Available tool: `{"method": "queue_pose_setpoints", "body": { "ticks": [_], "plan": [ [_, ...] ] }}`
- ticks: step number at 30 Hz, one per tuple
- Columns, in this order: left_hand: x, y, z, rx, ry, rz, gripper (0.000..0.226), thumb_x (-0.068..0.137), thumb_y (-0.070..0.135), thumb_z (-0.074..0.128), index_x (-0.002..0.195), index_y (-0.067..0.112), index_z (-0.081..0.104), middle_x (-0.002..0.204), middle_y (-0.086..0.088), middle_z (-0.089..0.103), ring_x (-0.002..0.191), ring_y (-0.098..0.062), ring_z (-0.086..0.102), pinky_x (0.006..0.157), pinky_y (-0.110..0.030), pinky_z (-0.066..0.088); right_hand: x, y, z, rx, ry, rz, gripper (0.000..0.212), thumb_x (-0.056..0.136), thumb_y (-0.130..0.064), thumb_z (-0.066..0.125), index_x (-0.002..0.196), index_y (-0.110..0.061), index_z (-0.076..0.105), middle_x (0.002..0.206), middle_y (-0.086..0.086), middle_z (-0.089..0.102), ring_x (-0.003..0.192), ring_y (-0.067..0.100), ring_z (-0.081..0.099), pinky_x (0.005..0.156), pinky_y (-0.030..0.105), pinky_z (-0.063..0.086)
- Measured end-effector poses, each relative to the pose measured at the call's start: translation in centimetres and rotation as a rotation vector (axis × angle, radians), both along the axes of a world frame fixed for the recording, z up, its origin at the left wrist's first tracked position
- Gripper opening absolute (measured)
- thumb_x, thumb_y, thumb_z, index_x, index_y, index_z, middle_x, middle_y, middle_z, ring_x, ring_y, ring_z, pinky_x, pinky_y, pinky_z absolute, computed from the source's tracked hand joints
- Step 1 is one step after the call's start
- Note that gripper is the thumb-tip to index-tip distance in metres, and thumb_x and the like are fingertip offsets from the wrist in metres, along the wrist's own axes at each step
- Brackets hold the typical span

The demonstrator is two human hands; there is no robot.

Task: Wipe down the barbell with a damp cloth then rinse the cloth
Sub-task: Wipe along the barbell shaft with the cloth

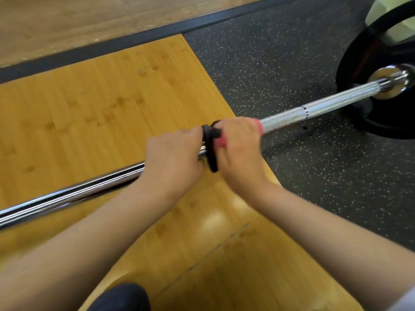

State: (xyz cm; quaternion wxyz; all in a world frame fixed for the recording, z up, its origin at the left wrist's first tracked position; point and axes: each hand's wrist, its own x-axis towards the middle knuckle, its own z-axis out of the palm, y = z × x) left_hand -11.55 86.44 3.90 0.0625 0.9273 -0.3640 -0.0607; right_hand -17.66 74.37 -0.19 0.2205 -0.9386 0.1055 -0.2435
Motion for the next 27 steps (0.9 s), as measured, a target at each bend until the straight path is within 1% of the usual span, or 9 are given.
{"method": "queue_pose_setpoints", "body": {
  "ticks": [4, 6, 8, 12, 14, 16, 21, 24, 27],
  "plan": [
    [-0.6, 0.6, -1.0, -0.075, -0.142, 0.055, 0.006, 0.087, 0.019, 0.054, 0.087, 0.017, 0.049, 0.069, -0.006, 0.061, 0.062, -0.033, 0.062, 0.044, -0.024, 0.013, 0.3, 2.7, 0.5, -0.013, -0.031, 0.031, 0.019, 0.085, -0.014, 0.043, 0.084, -0.005, 0.06, 0.081, 0.007, 0.061, 0.082, 0.029, 0.055, 0.081, 0.037, 0.033],
    [-0.1, 0.8, -1.2, -0.018, -0.08, 0.034, 0.008, 0.088, 0.026, 0.053, 0.089, 0.018, 0.05, 0.072, -0.007, 0.06, 0.07, -0.035, 0.063, 0.045, -0.027, 0.025, 0.0, 1.0, 0.5, -0.079, -0.019, 0.133, 0.021, 0.089, -0.016, 0.043, 0.087, -0.004, 0.061, 0.083, 0.007, 0.063, 0.084, 0.029, 0.057, 0.083, 0.037, 0.035],
    [1.1, 0.5, -1.1, 0.081, 0.128, 0.014, 0.018, 0.09, 0.037, 0.052, 0.087, 0.019, 0.053, 0.077, -0.007, 0.061, 0.077, -0.033, 0.062, 0.053, -0.029, 0.035, -0.2, -0.9, 0.5, -0.103, -0.002, 0.198, 0.019, 0.089, -0.015, 0.045, 0.086, -0.005, 0.061, 0.08, 0.007, 0.062, 0.081, 0.028, 0.055, 0.081, 0.037, 0.037],
    [4.4, -0.3, 0.0, 0.143, 0.97, 0.024, 0.03, 0.083, 0.032, 0.07, 0.073, 0.01, 0.051, 0.057, -0.005, 0.054, 0.047, -0.022, 0.047, 0.046, -0.024, 0.036, -0.2, -5.4, 0.4, -0.111, 0.026, 0.054, 0.014, 0.091, -0.013, 0.049, 0.077, -0.012, 0.048, 0.07, 0.0, 0.045, 0.068, 0.022, 0.04, 0.071, 0.033, 0.03],
    [4.9, -0.1, 0.1, 0.125, 1.15, 0.044, 0.032, 0.082, 0.027, 0.071, 0.07, 0.01, 0.048, 0.051, -0.001, 0.05, 0.04, -0.018, 0.042, 0.047, -0.025, 0.035, -0.7, -8.0, 0.5, -0.117, 0.043, -0.043, 0.018, 0.094, -0.011, 0.046, 0.077, -0.017, 0.041, 0.07, -0.002, 0.042, 0.066, 0.02, 0.037, 0.071, 0.033, 0.029],
    [4.4, 0.0, 0.4, 0.107, 1.028, 0.05, 0.033, 0.079, 0.034, 0.073, 0.074, 0.01, 0.052, 0.057, -0.001, 0.057, 0.046, -0.018, 0.051, 0.053, -0.027, 0.04, -1.1, -9.7, 0.7, -0.103, 0.058, -0.09, 0.017, 0.095, -0.013, 0.042, 0.079, -0.019, 0.037, 0.071, -0.003, 0.042, 0.068, 0.018, 0.036, 0.071, 0.03, 0.028],
    [1.4, -1.3, 0.8, 0.1, 0.292, -0.01, 0.036, 0.08, 0.05, 0.065, 0.104, 0.031, 0.046, 0.087, 0.012, 0.056, 0.082, -0.019, 0.053, 0.055, -0.029, 0.032, -0.9, -7.0, 1.1, -0.084, 0.08, -0.136, 0.023, 0.094, -0.029, 0.041, 0.078, -0.015, 0.05, 0.075, 0.003, 0.053, 0.075, 0.025, 0.047, 0.078, 0.04, 0.034],
    [0.3, -2.6, 0.3, 0.011, 0.32, -0.075, 0.031, 0.084, 0.042, 0.06, 0.111, 0.033, 0.046, 0.091, 0.007, 0.059, 0.089, -0.023, 0.059, 0.059, -0.029, 0.037, -0.5, -2.5, 0.6, -0.107, 0.043, -0.028, 0.035, 0.093, -0.039, 0.042, 0.086, -0.012, 0.063, 0.082, 0.005, 0.062, 0.083, 0.028, 0.053, 0.085, 0.042, 0.034],
    [0.8, -2.0, 0.4, -0.037, 0.424, -0.056, 0.018, 0.084, 0.034, 0.058, 0.097, 0.037, 0.045, 0.085, 0.009, 0.062, 0.081, -0.02, 0.061, 0.062, -0.032, 0.047, -0.3, -1.5, 0.3, -0.142, 0.039, -0.014, 0.037, 0.095, -0.041, 0.041, 0.089, -0.013, 0.064, 0.085, 0.003, 0.063, 0.086, 0.026, 0.055, 0.088, 0.041, 0.037]
  ]
}}
